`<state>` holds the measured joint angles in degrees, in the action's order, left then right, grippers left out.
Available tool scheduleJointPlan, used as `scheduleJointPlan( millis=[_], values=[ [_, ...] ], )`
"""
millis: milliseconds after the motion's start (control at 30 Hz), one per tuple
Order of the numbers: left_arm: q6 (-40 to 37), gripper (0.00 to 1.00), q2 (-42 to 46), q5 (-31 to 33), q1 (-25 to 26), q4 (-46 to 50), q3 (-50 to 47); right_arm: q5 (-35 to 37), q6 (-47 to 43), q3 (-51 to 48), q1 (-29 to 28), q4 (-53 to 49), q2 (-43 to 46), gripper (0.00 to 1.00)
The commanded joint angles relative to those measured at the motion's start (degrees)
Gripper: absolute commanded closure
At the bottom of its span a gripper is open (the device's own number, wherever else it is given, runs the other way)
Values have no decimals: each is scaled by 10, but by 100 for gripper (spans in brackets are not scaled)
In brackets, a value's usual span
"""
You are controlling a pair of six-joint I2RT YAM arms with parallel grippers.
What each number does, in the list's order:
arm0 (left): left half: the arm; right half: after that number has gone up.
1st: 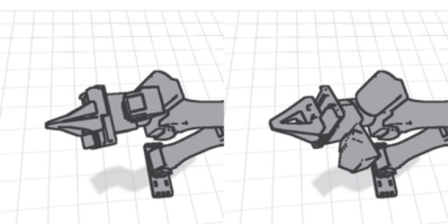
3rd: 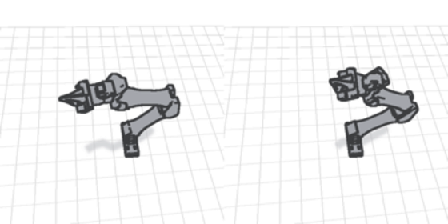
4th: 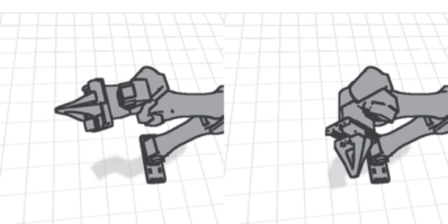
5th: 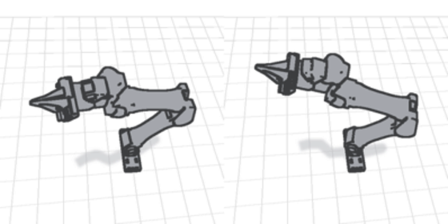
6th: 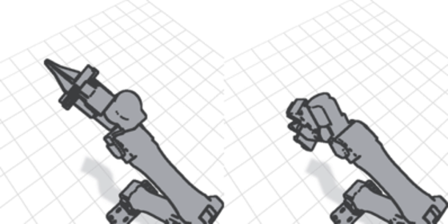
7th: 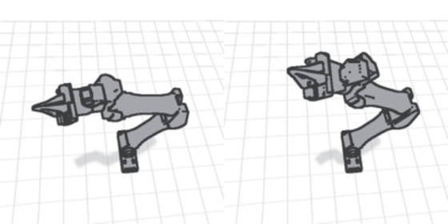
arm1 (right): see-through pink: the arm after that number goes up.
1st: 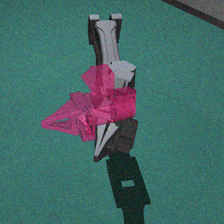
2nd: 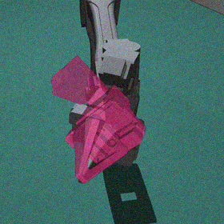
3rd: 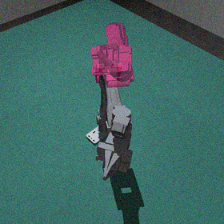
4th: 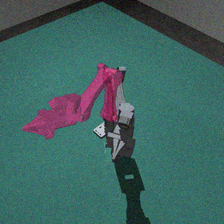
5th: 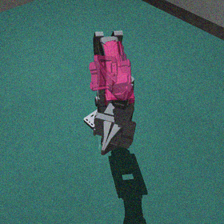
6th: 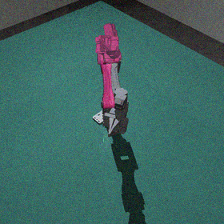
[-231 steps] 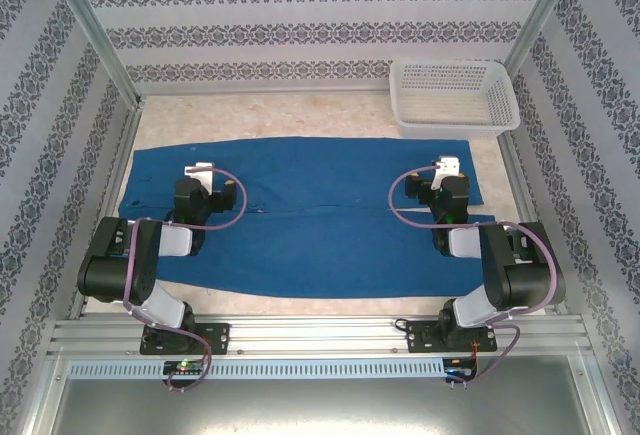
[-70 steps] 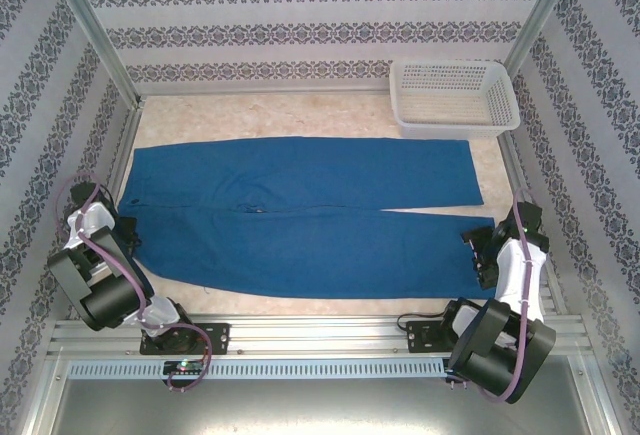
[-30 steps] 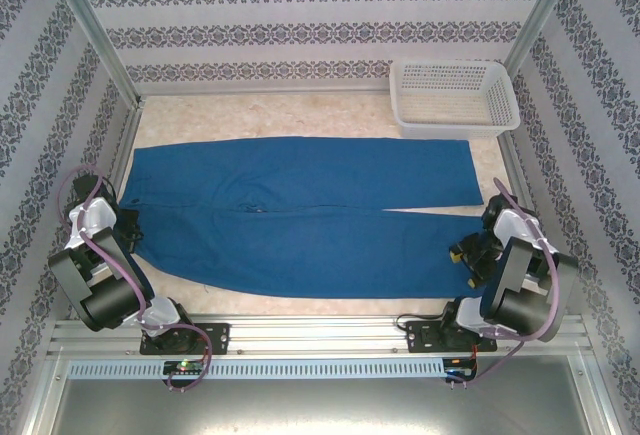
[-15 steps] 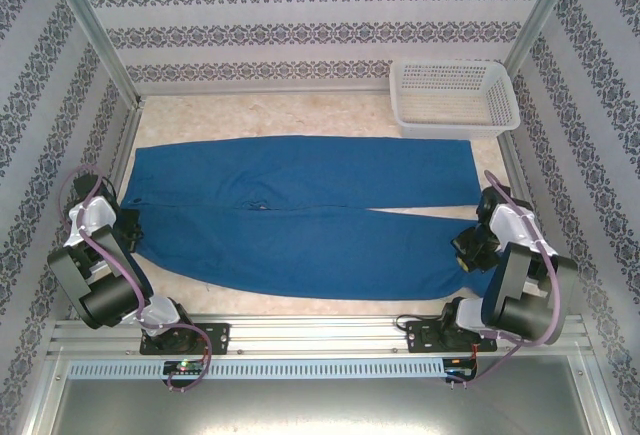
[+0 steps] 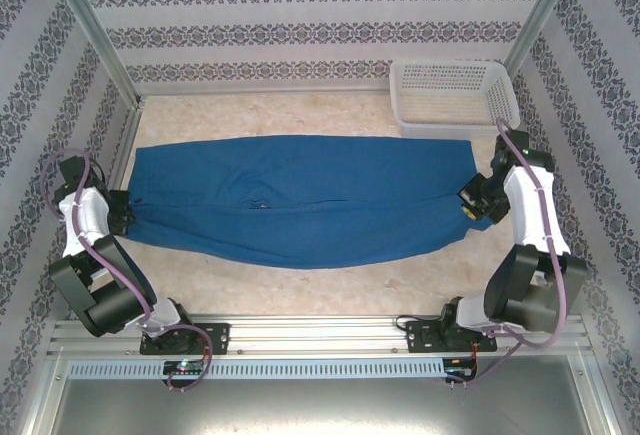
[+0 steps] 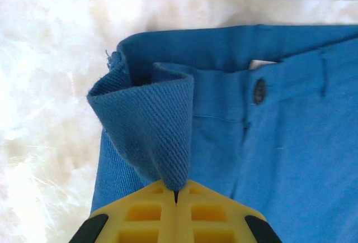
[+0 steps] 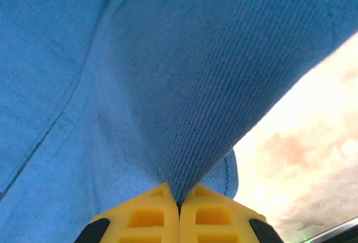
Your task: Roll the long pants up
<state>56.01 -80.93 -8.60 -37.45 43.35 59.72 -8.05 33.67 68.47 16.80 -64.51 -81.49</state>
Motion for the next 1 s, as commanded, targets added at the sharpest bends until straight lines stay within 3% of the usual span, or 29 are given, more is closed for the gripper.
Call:
scheduleJointPlan(
  millis=[0, 600, 767, 967],
  values=[
    [19, 100, 1, -10, 4, 12, 43, -18, -26, 41, -4, -10, -35, 100],
    [52, 100, -116, -40, 37, -22, 193, -98, -60, 263, -3, -49, -234, 100],
    [38, 100, -169, -66, 50, -67, 225, -101, -64, 293, -4, -55, -268, 100],
    [34, 99, -222, -53, 72, -78, 275, -101, -61, 308, -2, -53, -295, 100]
  ],
)
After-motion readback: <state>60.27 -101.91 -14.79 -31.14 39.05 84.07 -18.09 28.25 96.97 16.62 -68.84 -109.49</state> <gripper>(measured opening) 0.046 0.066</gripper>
